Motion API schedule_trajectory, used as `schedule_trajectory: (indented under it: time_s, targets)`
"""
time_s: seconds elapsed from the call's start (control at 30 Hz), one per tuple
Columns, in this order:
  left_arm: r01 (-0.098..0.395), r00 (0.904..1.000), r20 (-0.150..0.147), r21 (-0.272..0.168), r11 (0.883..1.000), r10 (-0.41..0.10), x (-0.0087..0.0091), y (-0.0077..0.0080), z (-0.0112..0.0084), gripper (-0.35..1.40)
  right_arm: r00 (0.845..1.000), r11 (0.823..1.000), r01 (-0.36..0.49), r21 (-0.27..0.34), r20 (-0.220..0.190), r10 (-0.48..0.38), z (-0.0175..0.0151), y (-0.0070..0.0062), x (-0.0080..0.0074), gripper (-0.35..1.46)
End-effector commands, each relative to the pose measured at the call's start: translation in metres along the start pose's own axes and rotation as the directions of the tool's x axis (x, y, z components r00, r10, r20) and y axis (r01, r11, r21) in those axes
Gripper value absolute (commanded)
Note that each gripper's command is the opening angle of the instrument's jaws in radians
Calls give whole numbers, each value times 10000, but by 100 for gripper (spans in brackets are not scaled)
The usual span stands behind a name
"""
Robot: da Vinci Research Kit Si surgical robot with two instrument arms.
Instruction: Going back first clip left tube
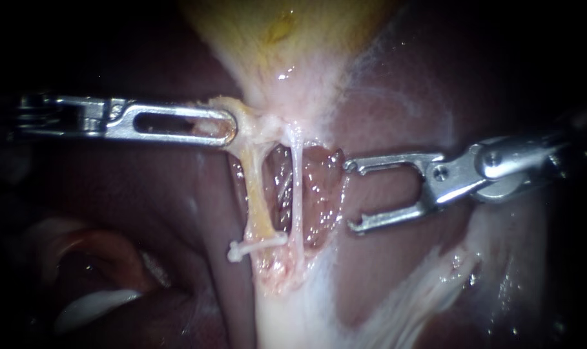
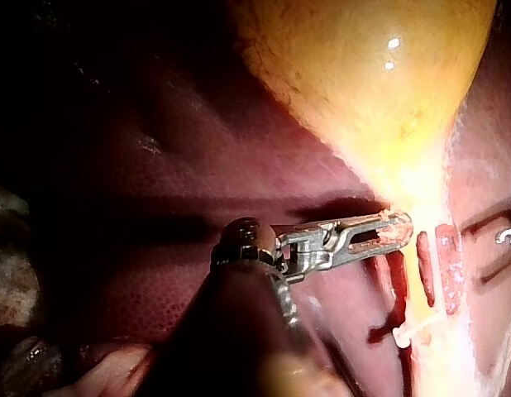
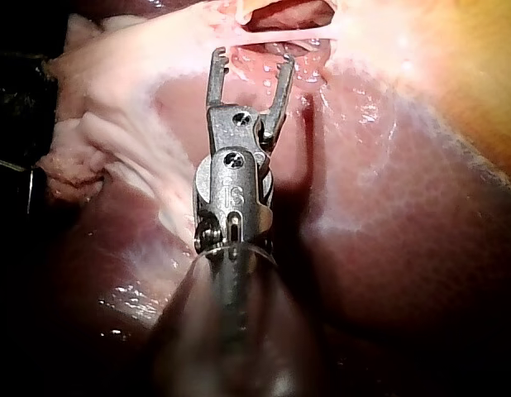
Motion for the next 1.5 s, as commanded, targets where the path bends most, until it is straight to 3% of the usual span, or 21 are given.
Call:
schedule_trajectory:
  time_s: [0.03, 0.3, 0.6, 0.93, 1.5]
  targets:
    - [5, 10000, -4, -2, 10000, -5, 0, 0, 0, -35, 10000, 10000, -6, 7, -2, 6, 0, 0, 0, 50]
    - [79, 10000, 38, -25, 10000, -79, 4, 7, 9, -35, 10000, 10000, 6, 36, -7, -6, -5, -3, -1, 50]
    - [167, 9999, -40, 89, 9998, -167, 12, 22, 39, -35, 10000, 10000, 17, 64, -12, -17, -10, -5, -3, 49]
    - [122, 9997, -194, 180, 9998, -118, 18, 24, 70, -35, 10000, 10000, 16, 64, -12, -16, -10, -6, -3, 49]
    - [102, 9997, -224, 169, 9998, -98, 19, 26, 70, -35, 10000, 10000, 5, 64, -14, -5, -11, -5, -2, 49]
